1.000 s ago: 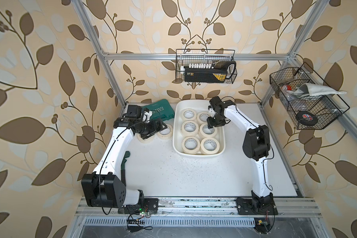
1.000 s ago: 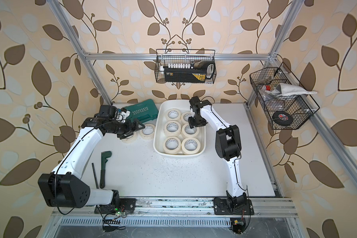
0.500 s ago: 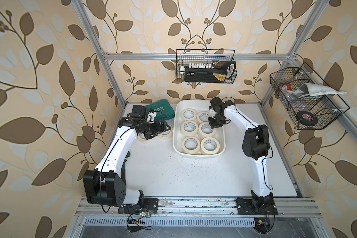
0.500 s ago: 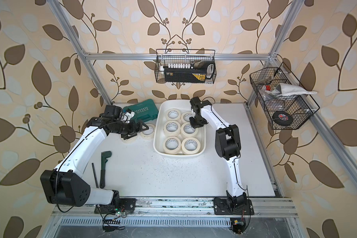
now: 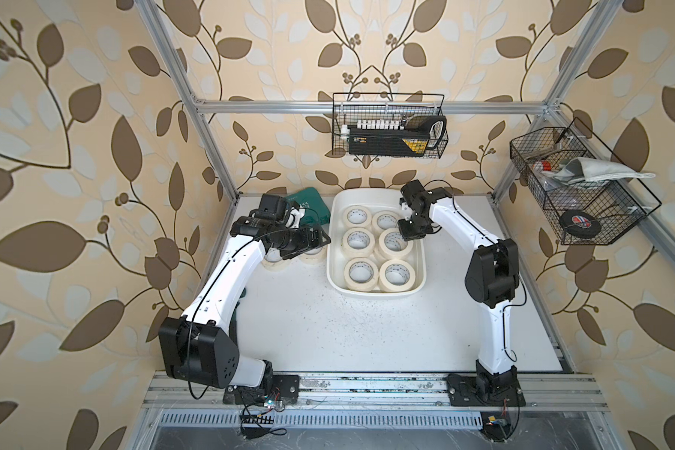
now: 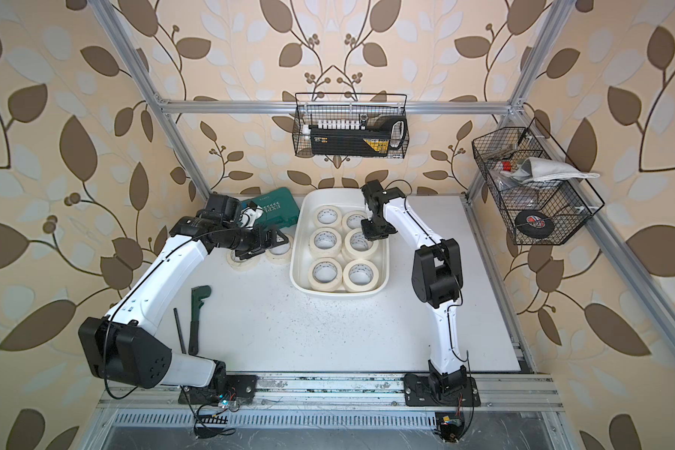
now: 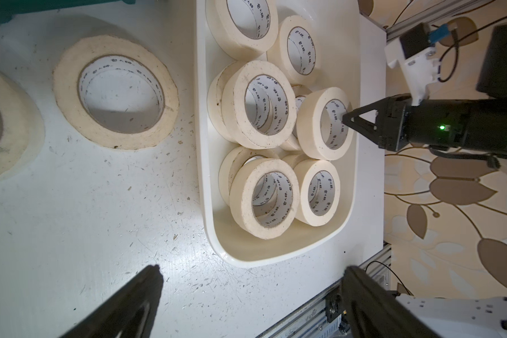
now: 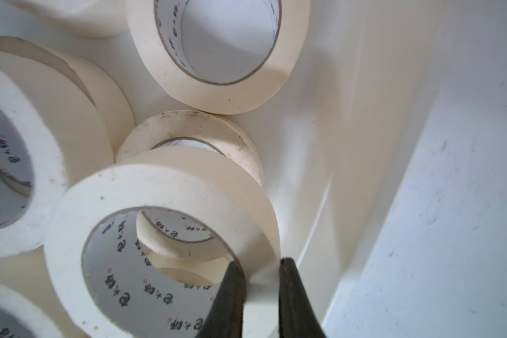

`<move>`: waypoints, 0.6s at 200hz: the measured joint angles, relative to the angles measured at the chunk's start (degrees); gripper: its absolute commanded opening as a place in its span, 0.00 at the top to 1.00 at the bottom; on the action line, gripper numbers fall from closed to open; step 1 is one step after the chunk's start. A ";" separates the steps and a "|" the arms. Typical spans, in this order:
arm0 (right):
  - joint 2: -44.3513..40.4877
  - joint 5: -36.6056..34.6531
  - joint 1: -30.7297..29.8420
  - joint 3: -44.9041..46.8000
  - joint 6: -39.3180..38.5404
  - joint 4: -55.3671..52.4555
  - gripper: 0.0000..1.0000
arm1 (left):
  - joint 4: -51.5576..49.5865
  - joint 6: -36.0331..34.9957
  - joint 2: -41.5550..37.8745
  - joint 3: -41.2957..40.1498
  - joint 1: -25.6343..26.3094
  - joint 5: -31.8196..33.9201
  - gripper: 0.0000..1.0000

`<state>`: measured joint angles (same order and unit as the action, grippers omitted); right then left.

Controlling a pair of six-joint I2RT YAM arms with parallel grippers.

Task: Take out the art tape in the storage box
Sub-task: Pick up the art tape from the storage box.

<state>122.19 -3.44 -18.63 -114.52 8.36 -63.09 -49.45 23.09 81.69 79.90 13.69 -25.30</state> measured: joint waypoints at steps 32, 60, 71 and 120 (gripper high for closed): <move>-6.45 -0.59 -0.72 1.68 0.66 -1.49 1.00 | -1.16 -0.04 2.34 4.70 3.04 2.91 0.01; -10.78 -1.53 -2.23 2.58 1.51 -3.08 1.00 | -2.93 -0.13 5.09 9.62 6.23 6.25 0.01; -12.24 -1.90 -3.15 3.06 2.05 -3.63 1.00 | -4.13 -0.33 6.29 12.04 7.96 8.83 0.01; -17.57 -2.56 -8.39 8.31 5.07 -4.44 1.00 | -8.61 -0.87 11.04 22.47 18.53 20.04 0.01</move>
<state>104.62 -6.00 -27.03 -106.21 13.43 -67.53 -58.06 22.22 92.73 102.37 32.23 -5.26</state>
